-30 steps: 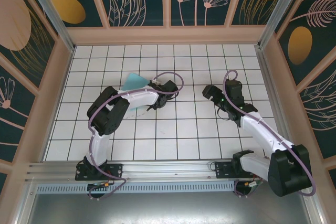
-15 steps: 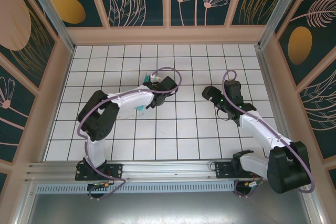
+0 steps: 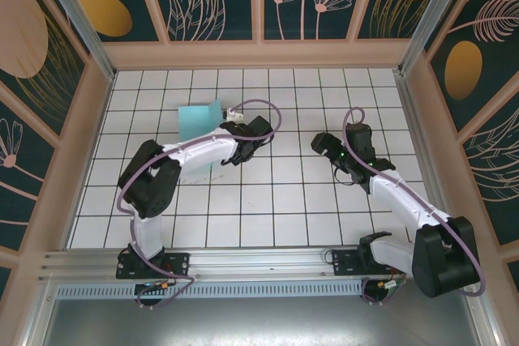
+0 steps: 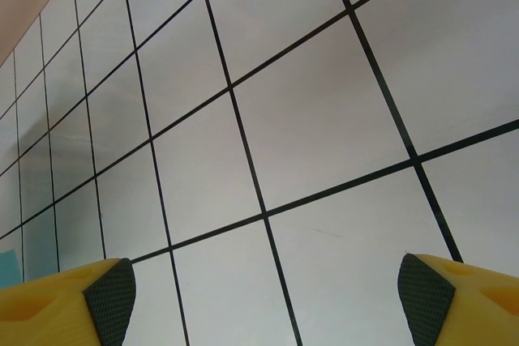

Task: Fold a paper plane with a square sheet of paper (pick it up from the middle)
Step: Turn over the paper at the center of the table.

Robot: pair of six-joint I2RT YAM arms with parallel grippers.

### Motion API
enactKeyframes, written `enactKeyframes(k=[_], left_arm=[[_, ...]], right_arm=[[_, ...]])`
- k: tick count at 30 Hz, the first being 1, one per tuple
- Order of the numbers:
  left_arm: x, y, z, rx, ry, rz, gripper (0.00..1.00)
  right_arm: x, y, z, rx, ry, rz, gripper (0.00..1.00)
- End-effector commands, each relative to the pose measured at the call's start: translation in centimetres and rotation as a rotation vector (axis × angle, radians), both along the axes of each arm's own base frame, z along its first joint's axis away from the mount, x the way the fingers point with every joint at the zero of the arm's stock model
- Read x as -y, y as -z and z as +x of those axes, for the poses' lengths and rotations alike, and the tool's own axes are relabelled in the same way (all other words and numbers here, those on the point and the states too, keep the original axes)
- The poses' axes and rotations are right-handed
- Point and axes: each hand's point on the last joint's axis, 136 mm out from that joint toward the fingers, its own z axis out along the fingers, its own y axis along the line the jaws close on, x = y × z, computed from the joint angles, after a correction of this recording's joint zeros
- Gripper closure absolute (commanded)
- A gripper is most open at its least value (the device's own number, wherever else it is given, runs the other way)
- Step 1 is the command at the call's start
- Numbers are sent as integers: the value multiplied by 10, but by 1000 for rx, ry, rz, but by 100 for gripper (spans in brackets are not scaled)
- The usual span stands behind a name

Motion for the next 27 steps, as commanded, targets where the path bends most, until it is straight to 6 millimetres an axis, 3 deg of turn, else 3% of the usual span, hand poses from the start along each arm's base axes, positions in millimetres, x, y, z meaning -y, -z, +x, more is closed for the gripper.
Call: enactKeyframes(k=[1,7,14,23,27], left_arm=[[-5,22,-2,-47,-14,93,92],[13,45,0,-88,18,83,92],[59,67,-7,-159,124,-75,89],[88,76,-12,-215,193,-230,83],[99,73,-13,-224,218,-300,76]], right_arm=[[2,-6,7,15,13,3,13],[4,0,7,1,18,-8,13],[3,4,9,-11,20,-10,13],[5,6,8,-18,29,-9,13],[5,7,8,-20,29,-8,13]])
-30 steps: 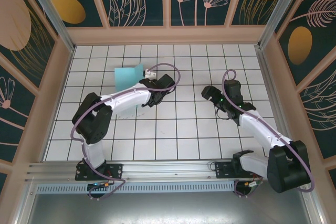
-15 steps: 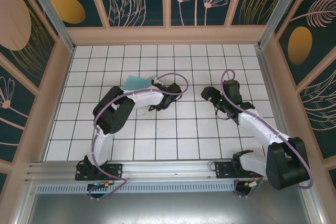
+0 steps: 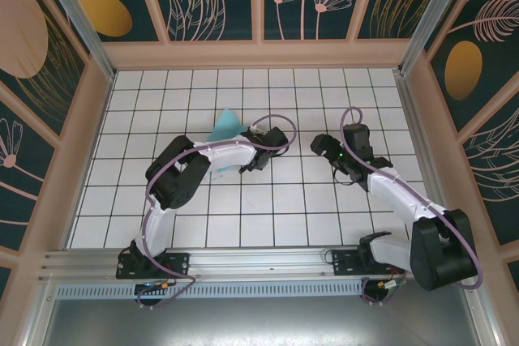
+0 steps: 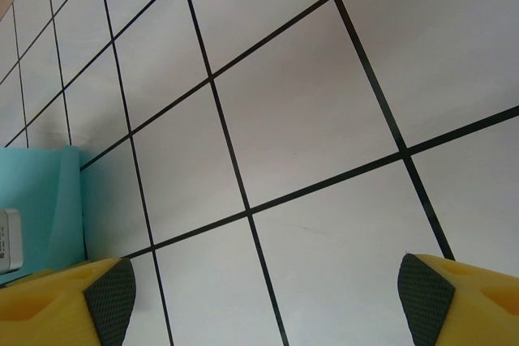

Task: Fold a paper plane with a square sheet of paper (pick it up from the middle)
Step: Turn over the paper at the center of the table.

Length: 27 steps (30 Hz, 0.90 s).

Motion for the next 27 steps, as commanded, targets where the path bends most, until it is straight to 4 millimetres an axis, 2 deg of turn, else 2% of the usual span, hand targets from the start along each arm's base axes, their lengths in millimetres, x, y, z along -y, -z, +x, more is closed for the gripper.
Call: enactKeyframes(k=[1,3,5,7,9,11,13,14,15,17,20,23,27], left_arm=[[18,-10,0,-12,31,-113,74],[27,-17,-2,-15,46,-170,68],[43,-31,-6,-26,76,-279,66],[65,-53,-12,-28,130,-434,62],[92,-83,-21,-33,212,-616,53],[110,-113,-30,-29,281,-760,49],[118,-139,-37,-9,326,-853,46],[118,-145,-38,1,332,-871,43],[117,-163,-39,35,345,-901,41],[107,-176,-34,91,312,-898,36],[79,-186,-23,182,219,-885,26],[48,-182,-13,221,128,-878,17],[9,-164,-3,226,20,-892,11]], right_arm=[[4,-6,7,17,25,3,13],[3,-5,7,14,25,4,13],[4,-6,7,14,26,4,14],[4,-7,7,17,26,4,13],[5,-8,8,19,31,4,14],[5,-9,8,20,33,6,13],[5,-9,8,19,32,6,14],[6,-10,8,21,33,7,13],[6,-10,8,21,33,8,14],[4,-11,9,23,24,15,14],[-2,-15,9,28,-10,33,14],[-15,-25,10,52,-64,48,14],[-49,-47,12,98,-157,46,14]])
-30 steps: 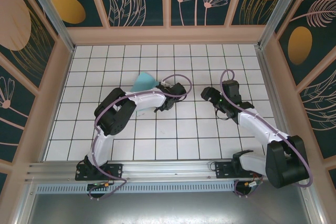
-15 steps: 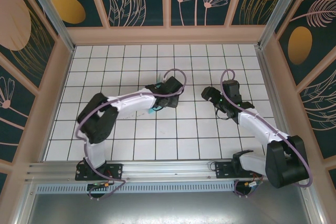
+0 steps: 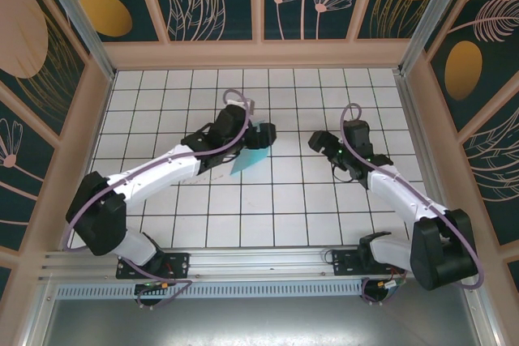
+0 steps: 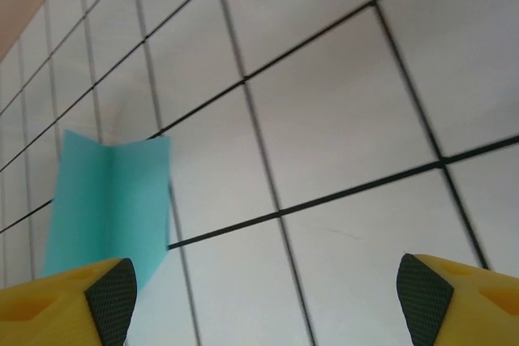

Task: Fold a paper plane with a square sheet of paper (pick it up from the middle)
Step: Turn over the paper at the center of the table, then rotate the square sheet of paper at the center of the table.

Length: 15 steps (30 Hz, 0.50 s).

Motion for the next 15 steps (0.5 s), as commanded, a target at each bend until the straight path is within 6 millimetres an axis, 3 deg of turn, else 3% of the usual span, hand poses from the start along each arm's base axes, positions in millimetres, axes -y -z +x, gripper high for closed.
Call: enactKeyframes(k=[1,7,10,15], left_arm=[[-34,10,12,-11,-115,-32,9],[-82,49,18,-101,-247,-47,7],[-109,64,20,-131,-324,-39,6],[-166,91,15,-177,-491,-22,2]], right_arm=[[-37,-31,7,71,-104,10,14],[-99,-55,11,111,-226,43,21],[-143,-62,11,114,-316,41,27],[-207,-54,18,71,-388,-13,40]])
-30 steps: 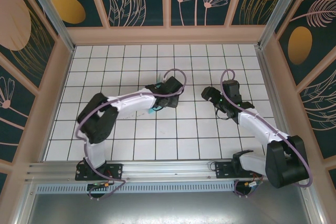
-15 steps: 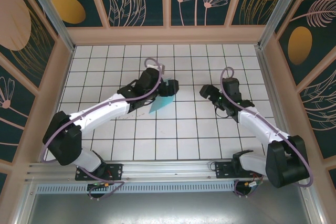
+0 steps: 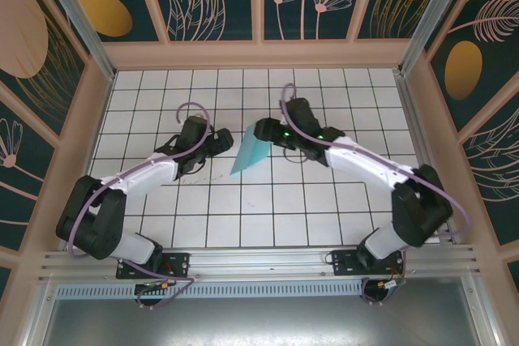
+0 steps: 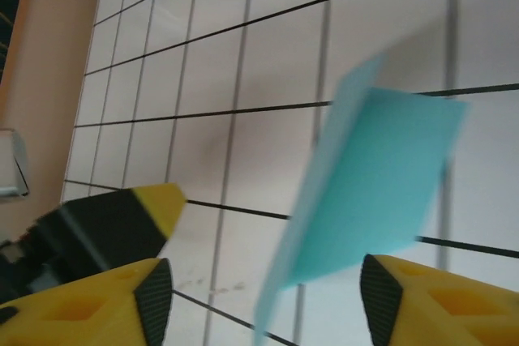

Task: Fold a paper plane with a square sheet of paper (pick it up from the middle)
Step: Rotate the square sheet of paper at the center of the table.

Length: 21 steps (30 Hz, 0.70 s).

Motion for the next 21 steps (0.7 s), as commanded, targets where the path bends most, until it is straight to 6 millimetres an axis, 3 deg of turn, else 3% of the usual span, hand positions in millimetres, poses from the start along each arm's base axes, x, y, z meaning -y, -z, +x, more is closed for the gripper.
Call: enactKeyframes(k=[1,5,10,14,21], left_arm=[[-35,2,-1,14,-136,-18,2],[-67,13,-12,-2,-231,-9,1],[-81,12,-18,6,-259,3,1],[-82,8,-19,15,-249,10,1],[-75,9,-19,10,-207,1,2]], right_arm=[[-31,8,8,-15,-15,-63,42],[-61,44,19,-87,-31,-140,52],[-87,87,18,-163,-90,-247,56],[-90,118,10,-217,-117,-313,56],[-87,151,-11,-278,-206,-371,56]])
